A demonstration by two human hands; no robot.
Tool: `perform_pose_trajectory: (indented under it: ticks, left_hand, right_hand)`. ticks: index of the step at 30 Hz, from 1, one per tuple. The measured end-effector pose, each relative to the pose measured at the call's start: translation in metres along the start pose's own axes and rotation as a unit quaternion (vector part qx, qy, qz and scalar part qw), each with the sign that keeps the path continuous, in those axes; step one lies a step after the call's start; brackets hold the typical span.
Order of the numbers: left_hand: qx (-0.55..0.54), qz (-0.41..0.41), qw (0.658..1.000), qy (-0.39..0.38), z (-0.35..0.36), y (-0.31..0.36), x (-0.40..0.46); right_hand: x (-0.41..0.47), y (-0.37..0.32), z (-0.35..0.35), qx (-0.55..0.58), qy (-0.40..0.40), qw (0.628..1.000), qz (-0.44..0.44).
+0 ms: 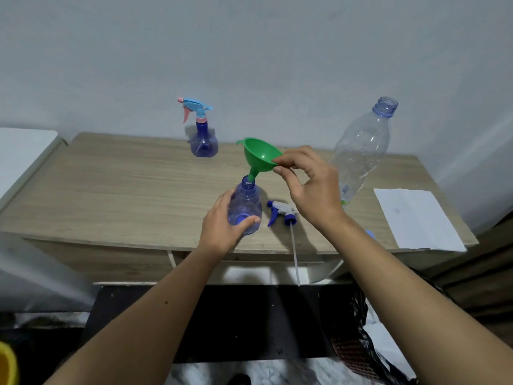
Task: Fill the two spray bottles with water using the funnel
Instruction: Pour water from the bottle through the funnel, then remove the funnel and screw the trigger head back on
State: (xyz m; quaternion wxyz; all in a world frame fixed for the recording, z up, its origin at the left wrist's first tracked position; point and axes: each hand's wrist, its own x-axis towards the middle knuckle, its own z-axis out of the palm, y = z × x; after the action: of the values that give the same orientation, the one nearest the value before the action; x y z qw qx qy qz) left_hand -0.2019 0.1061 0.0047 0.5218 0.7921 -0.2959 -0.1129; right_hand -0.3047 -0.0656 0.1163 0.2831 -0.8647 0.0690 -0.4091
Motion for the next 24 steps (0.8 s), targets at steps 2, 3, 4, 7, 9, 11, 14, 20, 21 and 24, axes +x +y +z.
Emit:
perform_pose_trajectory:
  ticks: [2, 3, 4, 7, 9, 11, 14, 20, 21, 24]
  left_hand:
    - [-0.002, -0.002, 1.0, 0.001, 0.001, -0.002, 0.001]
    - [-0.004, -0.003, 1.0, 0.002, 0.001, -0.003, 0.001]
    - [-0.007, -0.005, 1.0, 0.002, 0.002, -0.005, 0.002]
    - [-0.013, -0.005, 1.0, 0.004, 0.004, -0.008, 0.003]
    - [-0.016, -0.003, 1.0, 0.007, 0.005, -0.01, 0.003]
    - [-0.016, 0.001, 1.0, 0.011, 0.006, -0.012, 0.004]
    - [-0.021, 0.014, 1.0, 0.015, 0.007, -0.014, 0.003]
    - [-0.025, 0.031, 0.999, 0.023, 0.009, -0.018, 0.003]
    - [-0.024, 0.034, 0.999, 0.024, 0.009, -0.018, 0.003]
    - [-0.018, 0.033, 0.999, 0.027, 0.009, -0.02, 0.004]
  right_hand:
    - [0.001, 0.005, 0.0, 0.0, 0.021, 1.0, 0.015]
    - [0.0, 0.008, 0.001, -0.003, 0.029, 0.999, 0.026]
    - [-0.001, 0.012, 0.002, -0.007, 0.036, 0.998, 0.041]
    - [-0.007, 0.024, 0.01, -0.011, 0.056, 0.993, 0.107]
    - [-0.013, 0.036, 0.02, -0.009, 0.061, 0.986, 0.153]
    - [-0.02, 0.049, 0.032, -0.013, 0.057, 0.979, 0.196]
    - [-0.032, 0.063, 0.049, -0.033, 0.051, 0.969, 0.238]
    - [-0.049, 0.074, 0.073, -0.068, 0.046, 0.95, 0.302]
    - [-0.051, 0.076, 0.077, -0.07, 0.042, 0.947, 0.311]
    - [-0.054, 0.083, 0.084, -0.085, 0.032, 0.939, 0.331]
